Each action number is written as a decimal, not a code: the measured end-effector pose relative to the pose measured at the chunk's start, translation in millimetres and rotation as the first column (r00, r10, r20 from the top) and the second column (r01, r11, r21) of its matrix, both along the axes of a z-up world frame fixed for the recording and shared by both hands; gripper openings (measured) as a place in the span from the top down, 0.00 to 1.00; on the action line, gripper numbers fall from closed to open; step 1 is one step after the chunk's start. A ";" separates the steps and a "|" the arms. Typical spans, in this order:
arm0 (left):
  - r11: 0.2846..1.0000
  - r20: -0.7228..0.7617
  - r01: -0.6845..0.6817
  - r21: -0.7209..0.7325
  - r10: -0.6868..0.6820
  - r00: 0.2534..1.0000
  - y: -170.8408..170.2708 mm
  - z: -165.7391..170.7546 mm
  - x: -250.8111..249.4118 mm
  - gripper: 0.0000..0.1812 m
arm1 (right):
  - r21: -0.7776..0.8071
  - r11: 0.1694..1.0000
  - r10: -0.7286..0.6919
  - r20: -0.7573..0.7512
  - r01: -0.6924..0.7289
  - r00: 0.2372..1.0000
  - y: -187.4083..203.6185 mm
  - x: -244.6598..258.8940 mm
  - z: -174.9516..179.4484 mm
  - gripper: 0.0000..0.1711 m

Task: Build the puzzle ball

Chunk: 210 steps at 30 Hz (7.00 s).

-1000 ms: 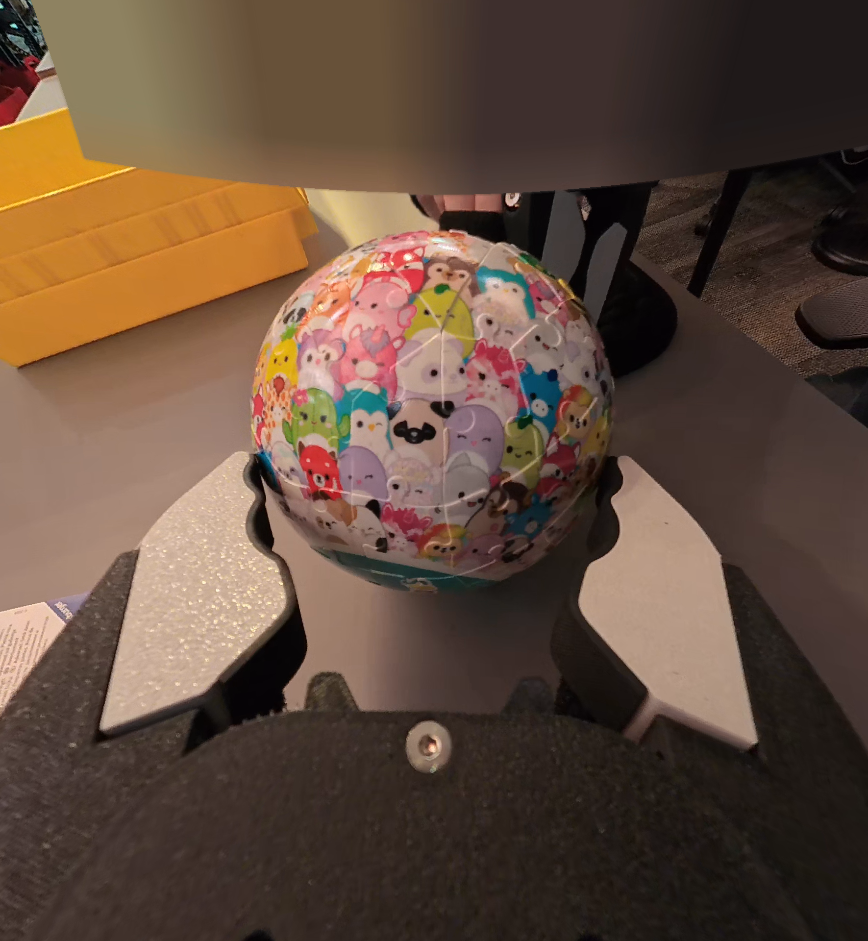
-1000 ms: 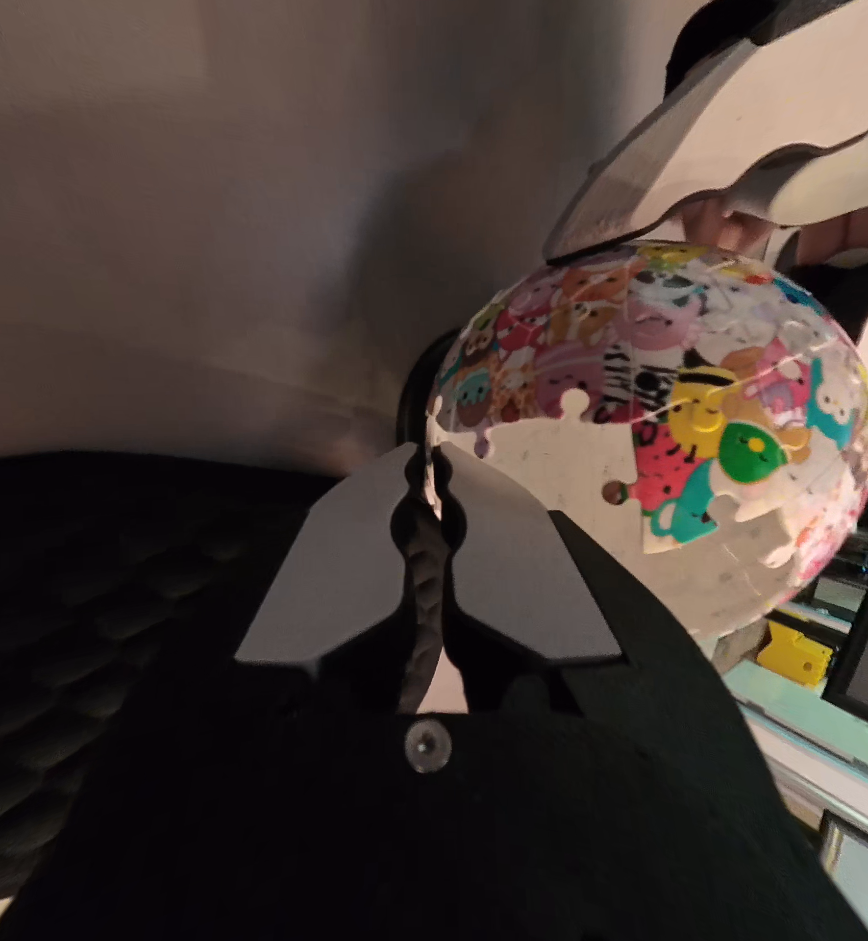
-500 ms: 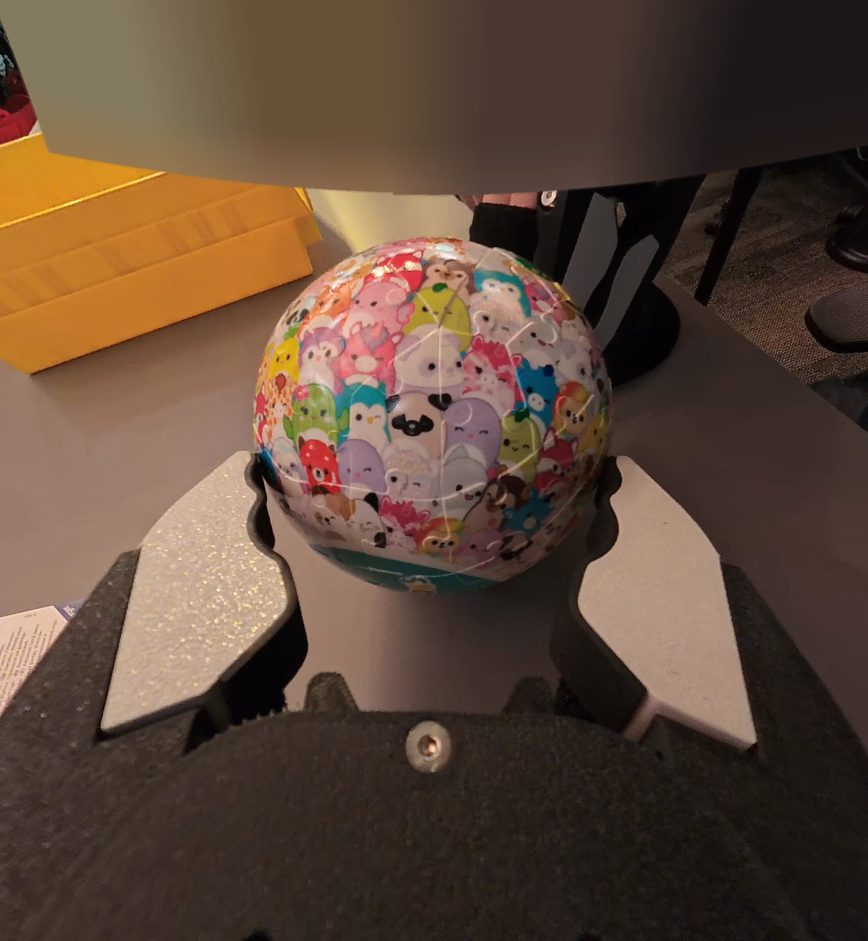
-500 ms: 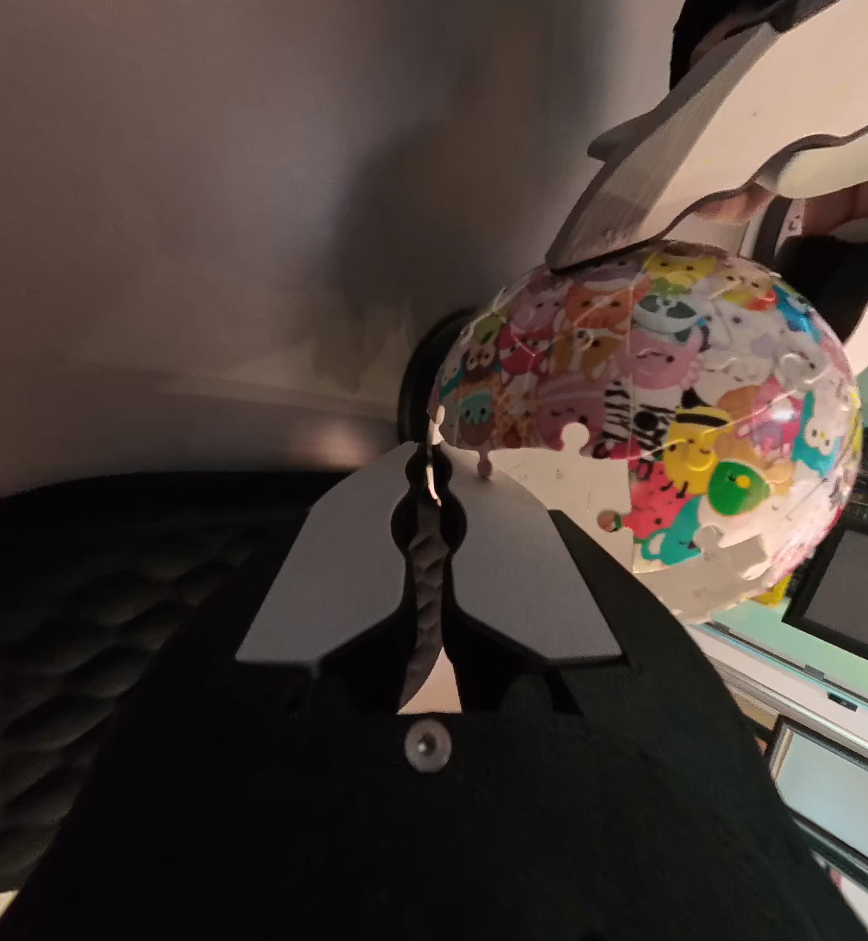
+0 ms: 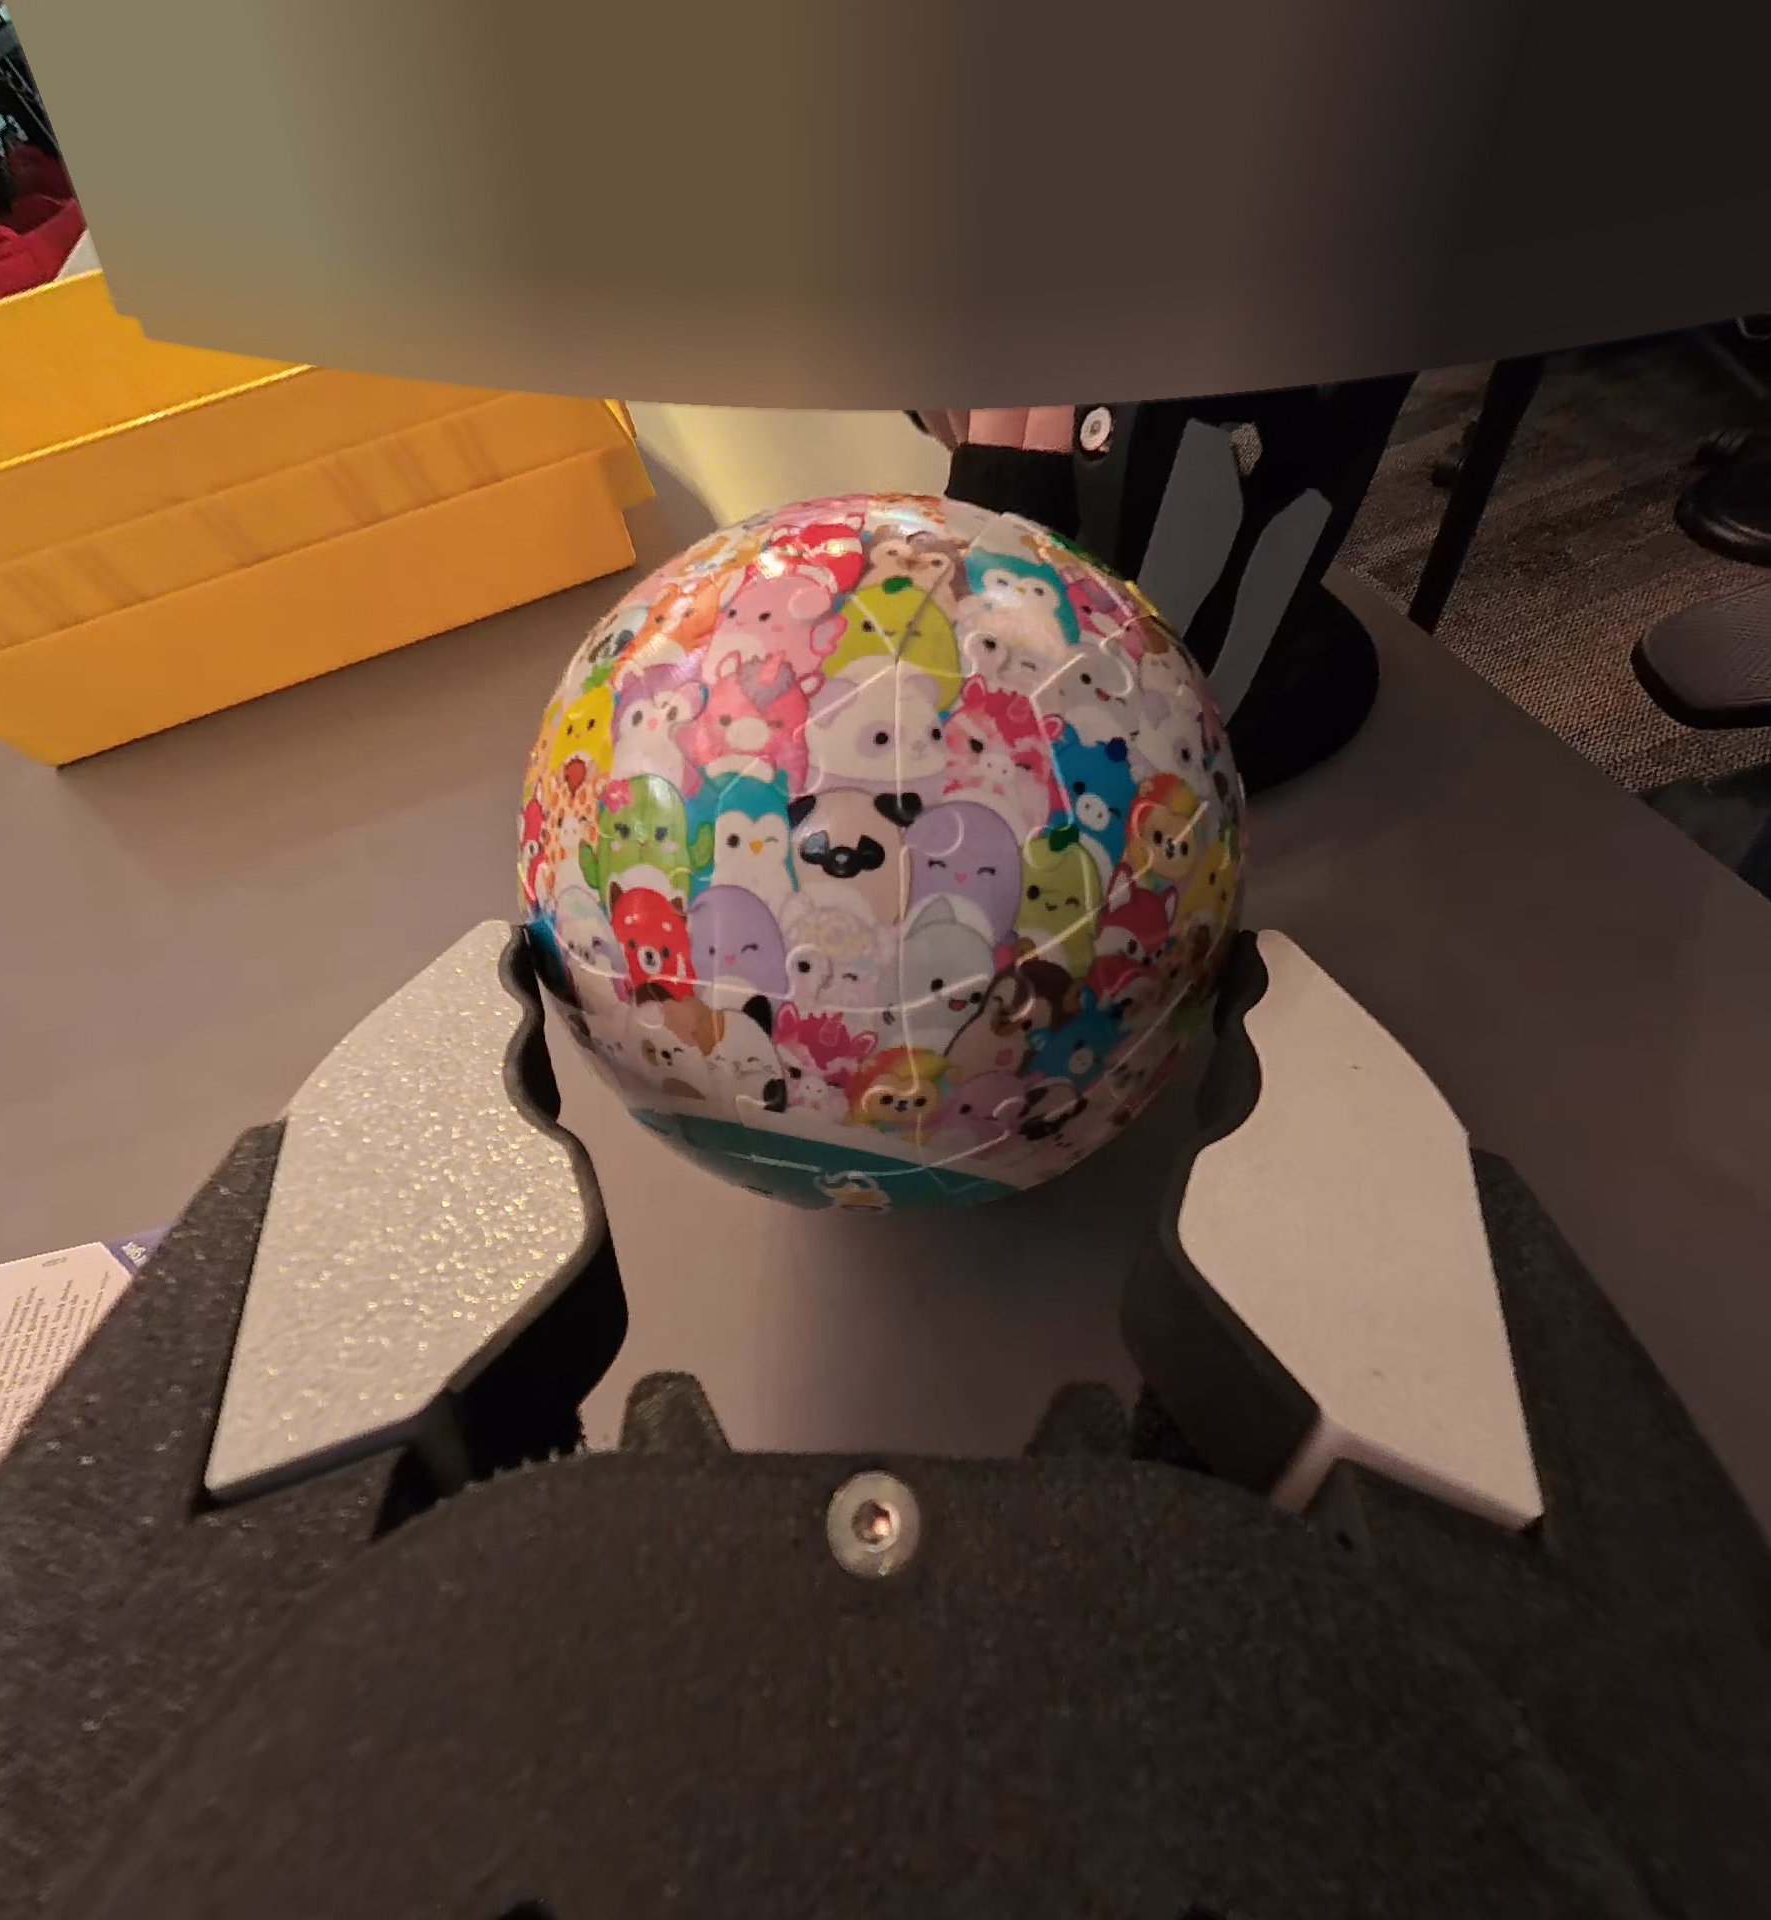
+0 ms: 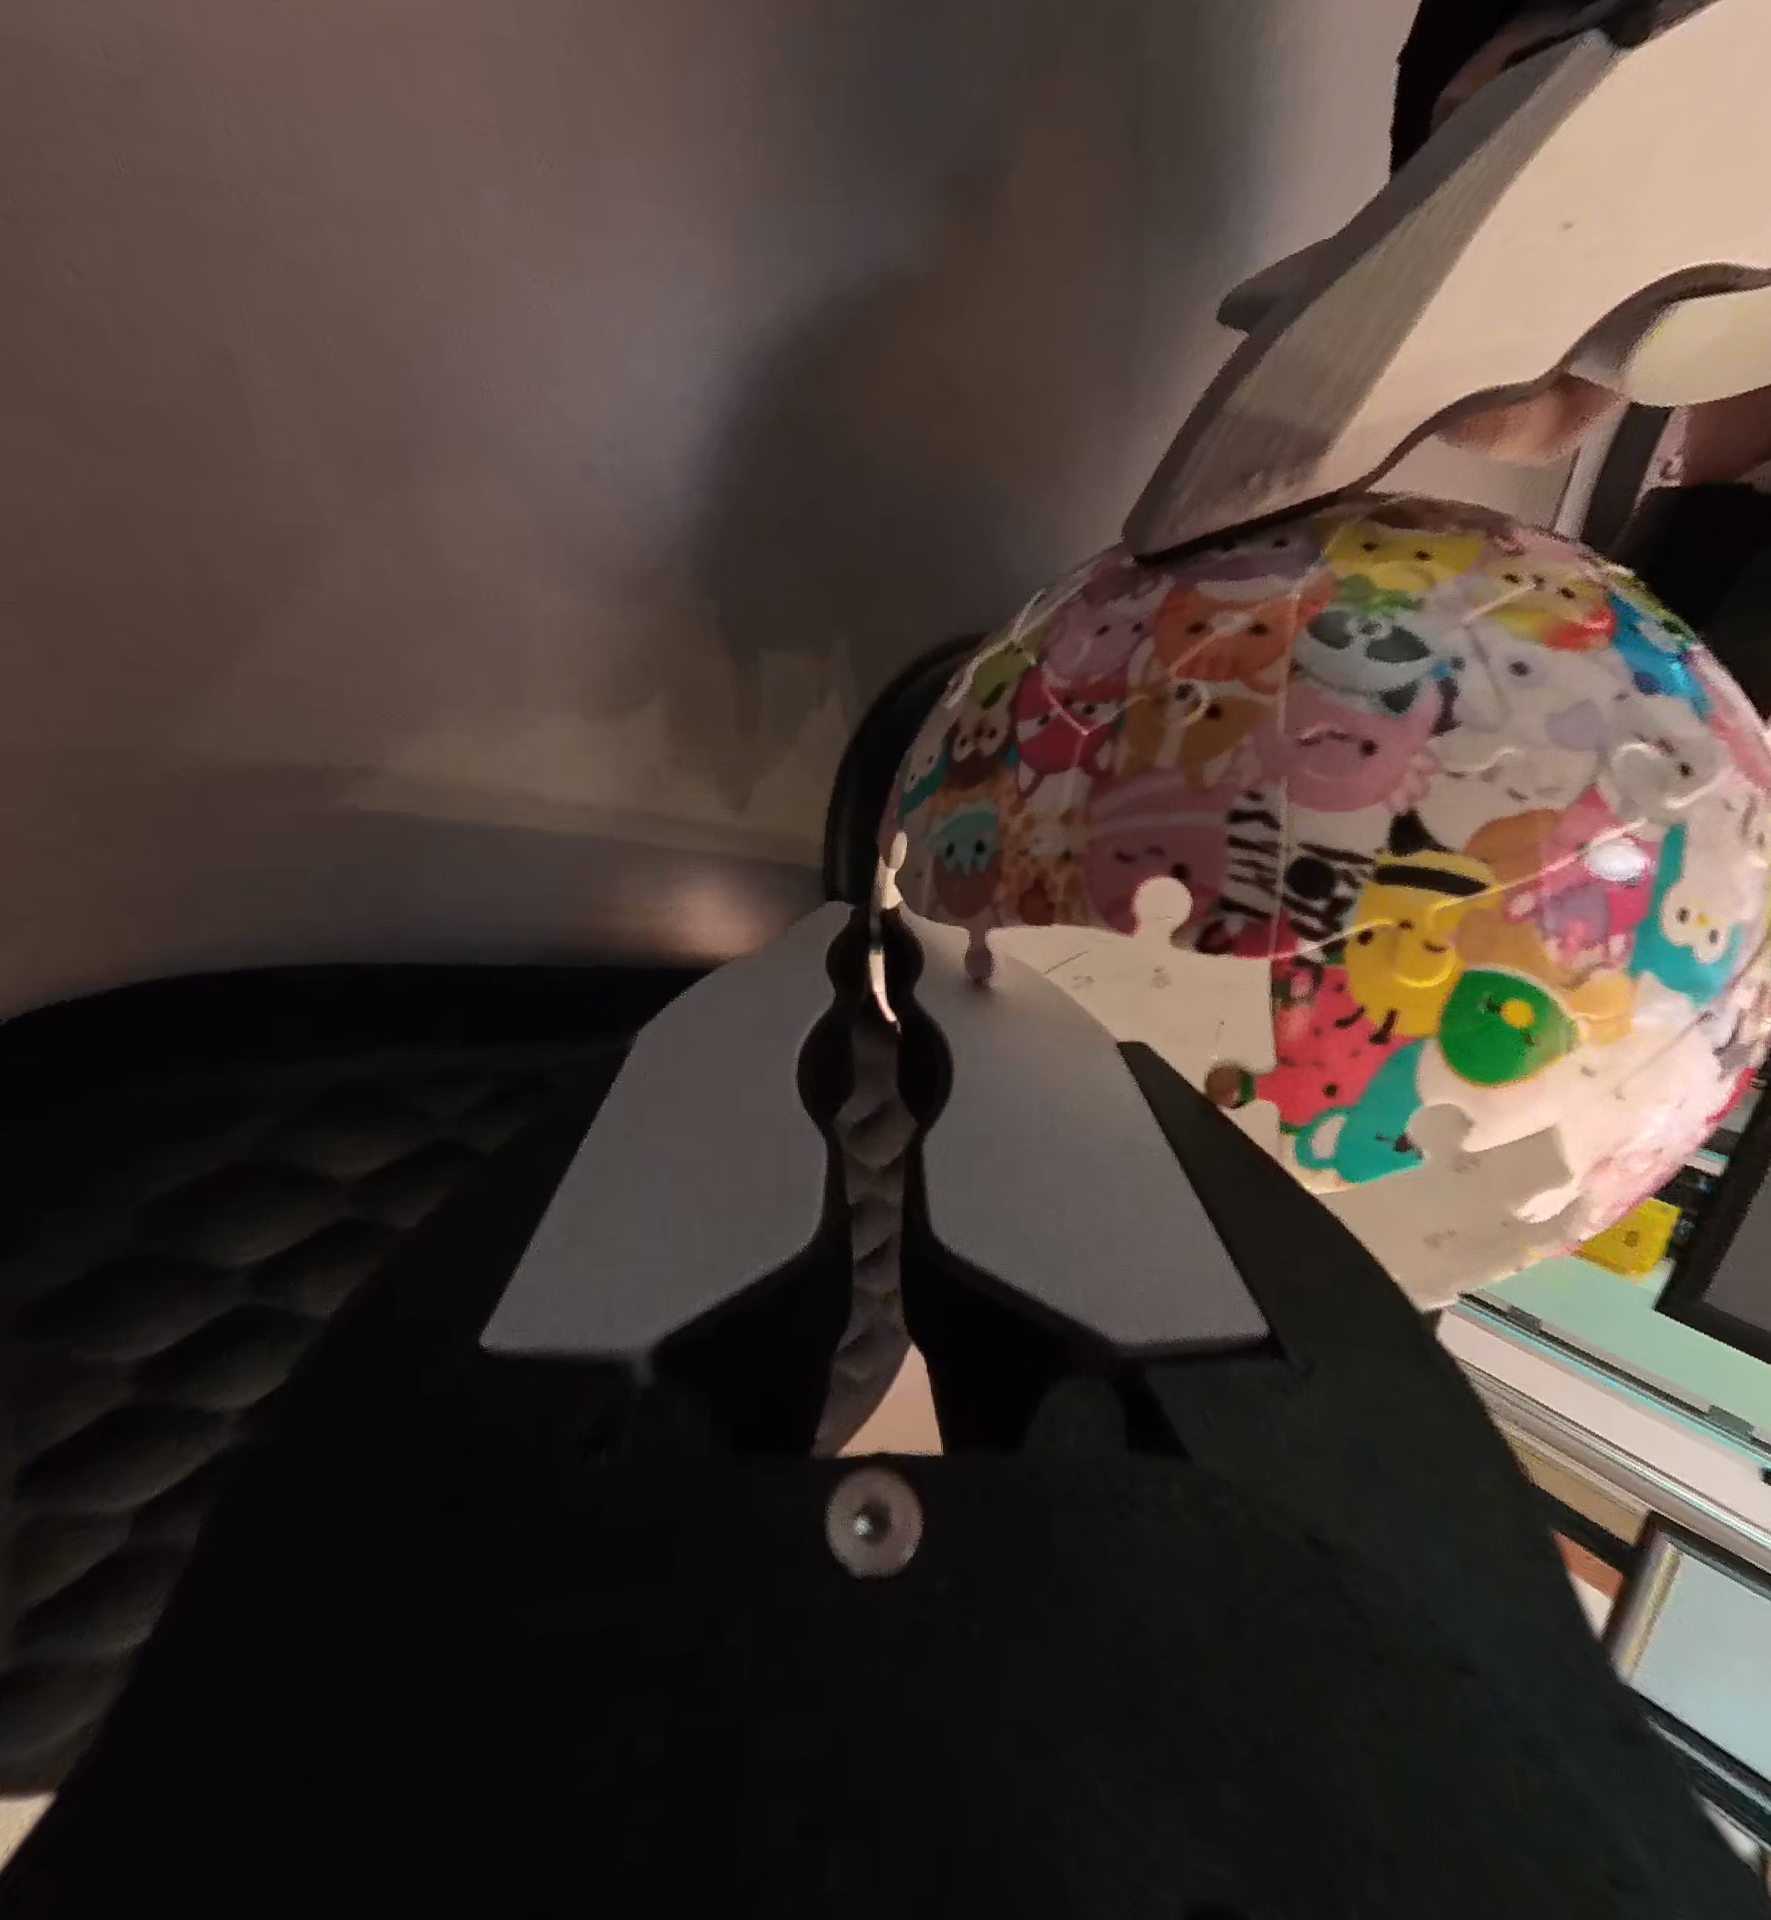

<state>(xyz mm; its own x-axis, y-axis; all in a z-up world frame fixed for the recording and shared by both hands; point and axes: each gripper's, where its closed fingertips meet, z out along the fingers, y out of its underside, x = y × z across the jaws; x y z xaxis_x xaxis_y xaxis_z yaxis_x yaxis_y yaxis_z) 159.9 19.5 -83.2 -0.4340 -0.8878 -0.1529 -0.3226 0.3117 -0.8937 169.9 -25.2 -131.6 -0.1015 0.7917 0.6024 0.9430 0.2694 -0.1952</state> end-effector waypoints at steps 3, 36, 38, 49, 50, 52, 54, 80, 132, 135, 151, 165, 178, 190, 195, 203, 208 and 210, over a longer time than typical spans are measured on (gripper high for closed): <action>1.000 -0.001 0.002 0.005 -0.002 1.000 0.0 -0.2 -0.4 0.33 | 0.014 1.000 0.001 0.008 -0.001 1.000 0.4 -0.4 -0.7 0.97; 1.000 0.008 -0.002 -0.023 0.003 1.000 -1.1 0.3 -0.8 0.33 | 0.092 0.996 0.021 -0.135 -0.009 0.991 7.5 -9.5 -6.7 0.82; 1.000 0.013 -0.001 -0.028 0.001 1.000 -1.3 0.3 -0.8 0.33 | 0.082 0.997 0.013 -0.158 -0.001 0.987 8.1 -10.0 -6.4 0.82; 0.999 0.008 0.001 -0.034 -0.001 1.000 -0.4 -1.2 -2.6 0.33 | -0.035 0.999 0.017 -0.177 -0.023 0.984 5.1 -15.5 -10.9 0.84; 0.999 0.007 0.001 -0.034 -0.001 1.000 -0.3 -1.4 -2.7 0.33 | -0.044 0.999 0.010 -0.172 -0.018 0.985 5.4 -15.2 -11.7 0.85; 0.999 0.010 0.002 -0.035 -0.002 1.000 -0.2 -1.4 -2.7 0.33 | -0.066 0.998 0.001 -0.168 -0.013 0.986 4.6 -15.1 -13.5 0.86; 0.999 0.010 0.003 -0.037 -0.003 1.000 -0.3 -1.4 -2.8 0.33 | -0.073 0.997 0.003 -0.166 -0.015 0.986 4.2 -15.1 -14.0 0.87; 0.999 0.011 0.007 -0.051 -0.007 1.000 0.4 -1.8 -3.0 0.33 | -0.016 1.000 -0.014 -0.101 0.013 0.995 7.9 -12.2 -14.9 0.83; 0.998 0.006 0.026 -0.060 -0.026 1.000 -1.2 -1.9 -2.3 0.33 | 0.039 0.996 0.078 0.013 -0.078 0.997 7.2 -10.7 -21.6 0.90; 0.998 0.006 0.026 -0.065 -0.026 1.000 -1.0 -1.8 -2.1 0.33 | 0.042 0.996 0.081 0.007 -0.081 0.997 7.9 -10.8 -21.0 0.91; 0.997 0.012 0.014 -0.080 -0.013 1.000 -0.5 -1.0 -0.2 0.33 | 0.158 0.975 0.162 -0.021 -0.157 0.987 9.7 -11.8 -16.0 0.96; 0.996 0.016 0.005 -0.087 -0.004 1.000 -0.2 -1.6 -0.9 0.33 | 0.307 0.951 0.055 -0.023 -0.045 0.998 14.1 -5.8 -7.4 0.90; 0.995 0.010 0.003 -0.099 -0.002 1.000 0.1 -3.1 -2.2 0.33 | 0.147 0.986 -0.054 -0.165 0.079 0.985 1.9 -10.3 -3.1 0.89; 0.995 -0.002 0.001 -0.104 -0.001 1.000 -0.1 -4.1 -2.7 0.34 | 0.250 0.968 0.014 -0.053 0.000 0.998 1.6 -1.9 1.8 0.91; 0.995 -0.001 0.001 -0.100 -0.001 1.000 -0.1 -4.0 -2.7 0.34 | 0.215 0.976 -0.009 -0.124 0.036 0.992 -3.1 5.0 13.5 0.86; 0.994 0.006 0.010 -0.108 -0.009 1.000 -0.3 -2.5 -2.8 0.34 | 0.159 0.987 0.034 -0.174 -0.006 0.984 -0.9 16.7 14.9 0.83; 0.993 0.008 0.014 -0.121 -0.013 1.000 0.7 -2.5 -2.8 0.34 | 0.116 0.987 0.120 -0.112 -0.107 0.987 -1.9 5.2 0.9 0.82; 0.992 0.008 0.015 -0.125 -0.015 1.000 0.6 -2.6 -3.0 0.34 | 0.120 0.986 0.126 -0.058 -0.118 0.990 2.7 6.8 -5.9 0.84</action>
<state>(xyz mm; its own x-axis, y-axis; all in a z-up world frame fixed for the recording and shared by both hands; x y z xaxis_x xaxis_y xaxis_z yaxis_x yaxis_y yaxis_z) 156.9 20.2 -85.8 -0.4467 -0.8936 -0.0445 -0.3122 0.2023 -0.9282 176.7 -22.5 -137.5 -0.1504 0.6998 0.6983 0.8877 0.4064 -0.2161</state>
